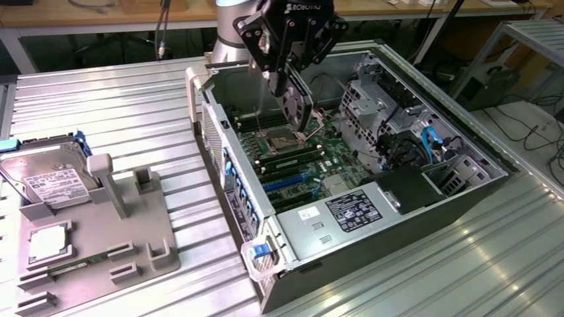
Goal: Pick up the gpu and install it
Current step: 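Pick up the gpu and move the gpu toward the slot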
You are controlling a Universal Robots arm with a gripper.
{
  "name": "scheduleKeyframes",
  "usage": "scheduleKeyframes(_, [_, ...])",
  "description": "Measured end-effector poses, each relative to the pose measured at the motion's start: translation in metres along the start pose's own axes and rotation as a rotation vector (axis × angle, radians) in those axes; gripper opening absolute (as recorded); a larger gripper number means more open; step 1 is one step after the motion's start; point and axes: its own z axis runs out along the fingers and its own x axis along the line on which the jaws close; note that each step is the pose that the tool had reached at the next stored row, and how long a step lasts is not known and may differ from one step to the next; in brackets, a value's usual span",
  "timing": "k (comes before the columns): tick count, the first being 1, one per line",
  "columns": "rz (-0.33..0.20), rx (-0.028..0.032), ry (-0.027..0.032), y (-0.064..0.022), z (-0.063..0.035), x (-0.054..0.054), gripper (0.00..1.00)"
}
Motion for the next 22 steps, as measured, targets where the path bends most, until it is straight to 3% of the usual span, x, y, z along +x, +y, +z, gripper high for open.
scheduleKeyframes(22, [0.0,0.0,0.0,0.0,0.001,-0.014,0.27])
